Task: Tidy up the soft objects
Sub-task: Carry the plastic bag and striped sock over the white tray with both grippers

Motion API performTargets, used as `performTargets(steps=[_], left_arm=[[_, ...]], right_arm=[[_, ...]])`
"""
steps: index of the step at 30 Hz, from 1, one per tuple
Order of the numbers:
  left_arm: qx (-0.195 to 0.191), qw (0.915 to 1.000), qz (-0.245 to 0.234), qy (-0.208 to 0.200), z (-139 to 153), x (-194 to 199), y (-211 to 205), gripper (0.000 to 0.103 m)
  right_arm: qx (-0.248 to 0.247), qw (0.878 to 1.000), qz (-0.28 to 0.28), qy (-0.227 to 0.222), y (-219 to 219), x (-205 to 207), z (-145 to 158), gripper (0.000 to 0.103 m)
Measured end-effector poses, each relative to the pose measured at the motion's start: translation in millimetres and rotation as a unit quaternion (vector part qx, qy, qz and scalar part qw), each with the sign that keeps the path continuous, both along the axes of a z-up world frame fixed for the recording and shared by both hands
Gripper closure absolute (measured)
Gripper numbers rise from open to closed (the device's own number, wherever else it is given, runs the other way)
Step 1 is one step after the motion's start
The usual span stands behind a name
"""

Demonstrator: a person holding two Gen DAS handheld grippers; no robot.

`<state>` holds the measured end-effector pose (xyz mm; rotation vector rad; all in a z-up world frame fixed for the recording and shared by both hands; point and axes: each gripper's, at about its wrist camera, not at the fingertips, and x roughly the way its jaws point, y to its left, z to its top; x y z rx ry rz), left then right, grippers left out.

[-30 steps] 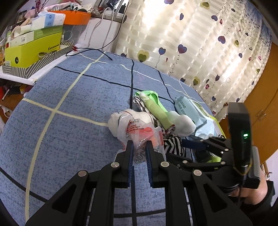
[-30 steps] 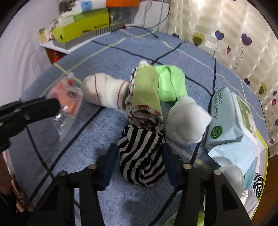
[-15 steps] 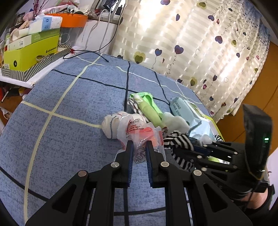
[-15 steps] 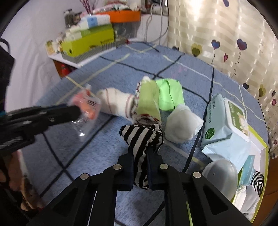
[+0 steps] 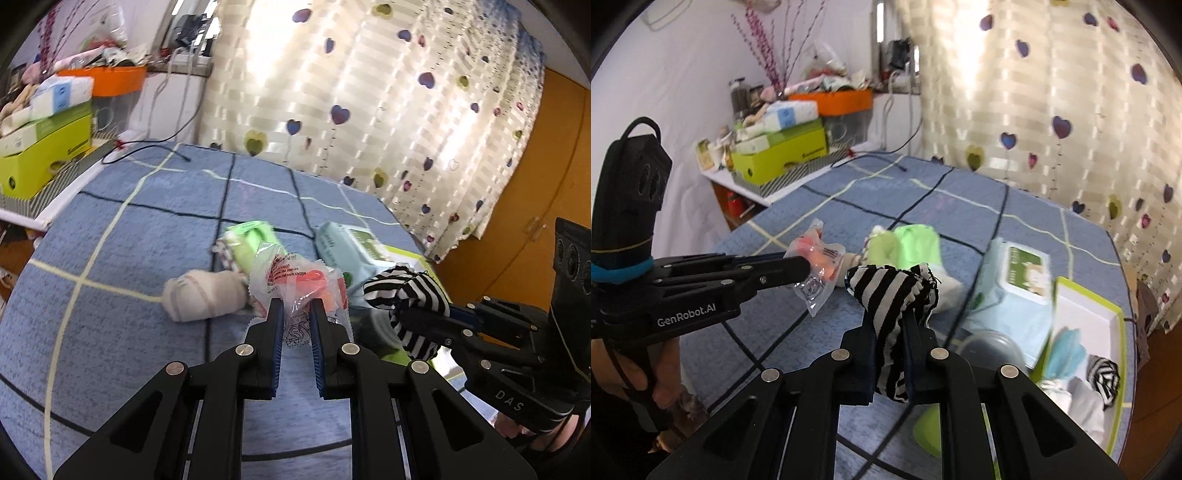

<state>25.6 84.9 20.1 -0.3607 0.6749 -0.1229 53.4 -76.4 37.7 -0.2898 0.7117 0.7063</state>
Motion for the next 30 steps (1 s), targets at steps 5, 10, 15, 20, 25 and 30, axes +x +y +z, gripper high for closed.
performTargets(steps=[5,10,15,20,25,30], left_arm=[[0.012,0.9997,-0.021,-0.009,12,5,-24,0.088],[0.021,0.9987,-0.045,-0.013,19,12,-50,0.088],[0.029,0.9970,-0.071,-0.016,24,18,-76,0.088],[0.036,0.9951,-0.091,-0.017,29,22,-99,0.088],[0.042,0.9931,-0.107,-0.021,35,26,-119,0.088],[0.048,0.9910,-0.123,-0.022,39,29,-140,0.088]], right_arm=[[0.015,1.000,-0.024,-0.011,-30,-3,9,0.092],[0.026,0.998,-0.048,-0.018,-59,-5,15,0.092],[0.033,0.997,-0.070,-0.019,-83,-4,16,0.092],[0.041,0.995,-0.090,-0.023,-106,-3,18,0.092],[0.049,0.992,-0.112,-0.029,-130,-4,21,0.092],[0.057,0.988,-0.138,-0.032,-158,-5,22,0.092]])
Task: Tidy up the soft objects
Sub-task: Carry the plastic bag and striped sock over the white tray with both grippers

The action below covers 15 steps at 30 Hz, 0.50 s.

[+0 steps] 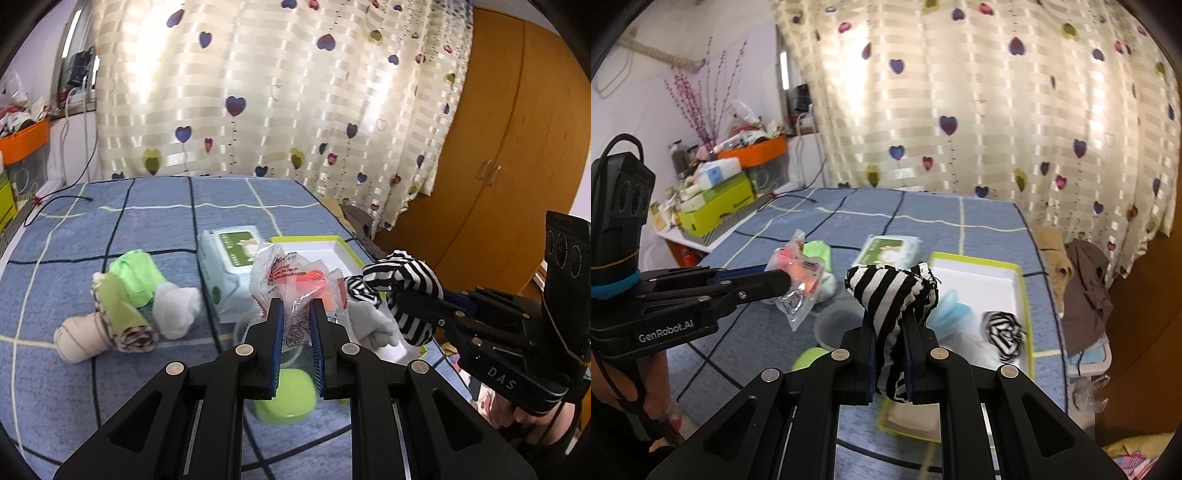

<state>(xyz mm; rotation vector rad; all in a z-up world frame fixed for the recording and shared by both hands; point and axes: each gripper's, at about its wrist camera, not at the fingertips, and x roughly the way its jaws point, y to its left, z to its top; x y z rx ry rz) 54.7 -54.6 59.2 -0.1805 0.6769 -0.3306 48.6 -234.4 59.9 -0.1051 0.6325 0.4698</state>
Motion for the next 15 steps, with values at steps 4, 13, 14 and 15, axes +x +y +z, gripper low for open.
performTargets(steps=[4,13,14,15], left_arm=[[0.004,0.9999,-0.012,-0.001,3,3,-15,0.088],[0.011,0.9991,-0.040,0.012,-3,14,-47,0.088],[0.012,0.9990,-0.042,0.014,-3,15,-50,0.088],[0.013,0.9988,-0.044,0.015,-4,16,-53,0.088]], right_arm=[[0.006,1.000,-0.021,-0.001,-23,0,0,0.092],[0.013,0.998,-0.053,0.014,-57,7,-12,0.092],[0.013,0.998,-0.054,0.017,-59,8,-15,0.092],[0.014,0.998,-0.056,0.020,-61,9,-17,0.092]])
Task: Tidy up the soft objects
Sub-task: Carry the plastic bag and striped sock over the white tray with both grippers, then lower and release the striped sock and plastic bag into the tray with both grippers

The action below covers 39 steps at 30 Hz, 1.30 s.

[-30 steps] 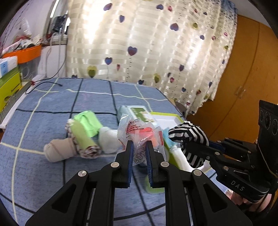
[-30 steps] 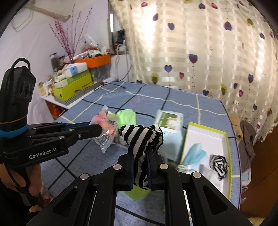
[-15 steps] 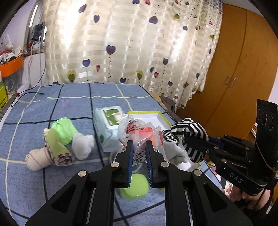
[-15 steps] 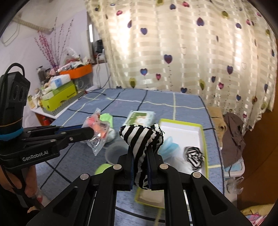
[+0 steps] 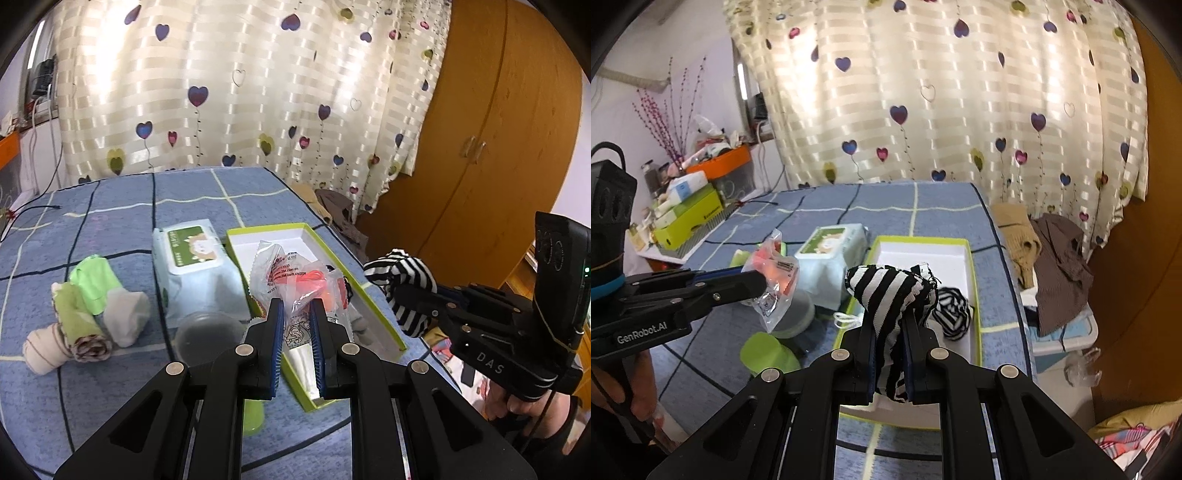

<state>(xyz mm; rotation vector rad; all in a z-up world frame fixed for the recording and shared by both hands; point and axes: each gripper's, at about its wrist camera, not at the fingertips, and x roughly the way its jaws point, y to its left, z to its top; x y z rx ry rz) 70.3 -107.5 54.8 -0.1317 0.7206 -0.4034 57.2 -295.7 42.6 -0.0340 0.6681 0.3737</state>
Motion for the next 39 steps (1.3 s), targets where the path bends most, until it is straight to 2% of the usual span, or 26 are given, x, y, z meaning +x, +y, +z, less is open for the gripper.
performTargets(steps=[19,24,39], left_arm=[[0.013,0.9989,-0.023,0.039,-27,20,-28,0.088],[0.016,0.9985,-0.021,0.049,-33,27,-31,0.088],[0.027,0.9976,-0.016,0.062,-39,44,-44,0.088]], right_arm=[[-0.010,0.995,-0.008,0.103,-17,25,-79,0.092],[-0.005,0.994,-0.009,0.108,-17,40,-87,0.092],[-0.006,0.996,-0.002,0.093,-17,86,-84,0.092]])
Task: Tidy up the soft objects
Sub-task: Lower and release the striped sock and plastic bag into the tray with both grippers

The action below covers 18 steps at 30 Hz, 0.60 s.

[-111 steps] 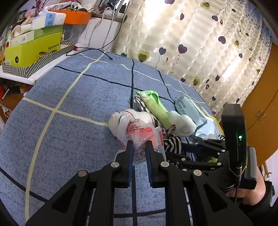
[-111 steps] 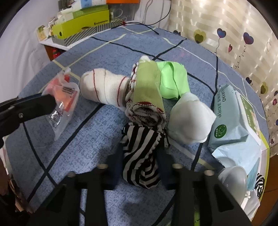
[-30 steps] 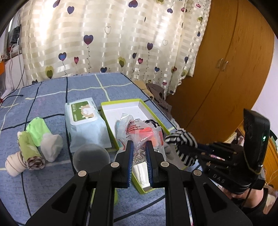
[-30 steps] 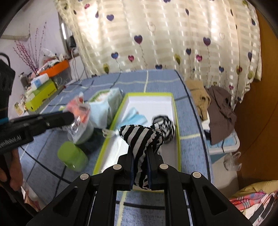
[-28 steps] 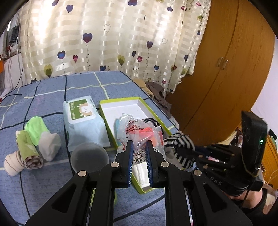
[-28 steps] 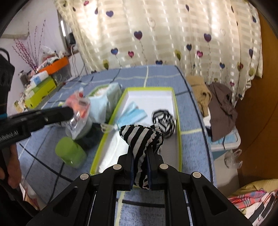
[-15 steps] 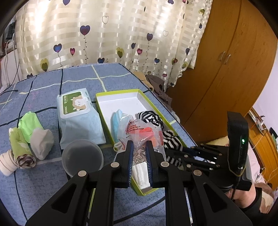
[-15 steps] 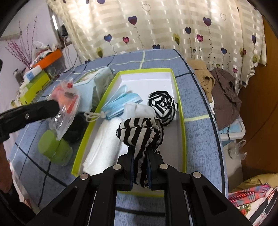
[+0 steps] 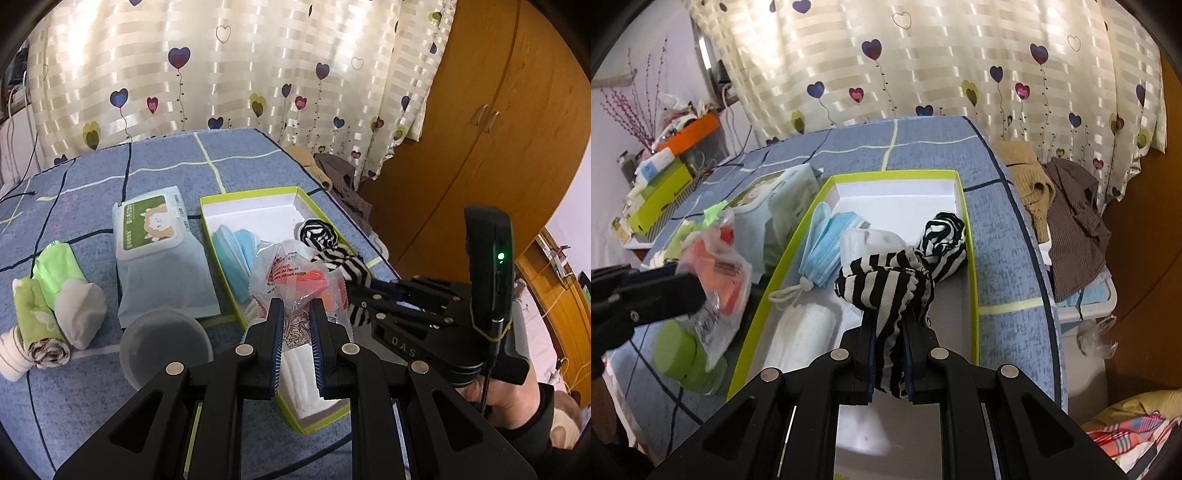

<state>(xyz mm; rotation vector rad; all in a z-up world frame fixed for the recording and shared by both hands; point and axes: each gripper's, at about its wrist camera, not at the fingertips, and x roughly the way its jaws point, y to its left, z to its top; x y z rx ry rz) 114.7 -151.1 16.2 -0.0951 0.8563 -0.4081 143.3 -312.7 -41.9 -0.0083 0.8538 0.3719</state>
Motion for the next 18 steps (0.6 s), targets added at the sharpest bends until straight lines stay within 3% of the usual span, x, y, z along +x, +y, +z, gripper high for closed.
performTargets(steps=[4,6,8,10,18], left_arm=[[0.002,1.0000,-0.003,0.005,-3,2,-6,0.088],[0.003,0.9999,-0.007,0.008,-5,2,-9,0.088],[0.006,0.9998,-0.012,0.013,-8,3,-14,0.088],[0.008,0.9996,-0.016,0.020,-12,3,-18,0.088],[0.027,0.9978,-0.039,0.046,-27,6,-36,0.088]], right_arm=[[-0.001,1.000,0.010,0.002,-3,-11,3,0.088],[-0.008,1.000,0.013,0.005,-4,-18,2,0.081],[-0.013,1.000,0.013,0.004,-6,-26,3,0.064],[-0.015,1.000,0.012,0.001,-7,-34,5,0.057],[-0.013,1.000,-0.005,-0.020,-25,-54,22,0.056]])
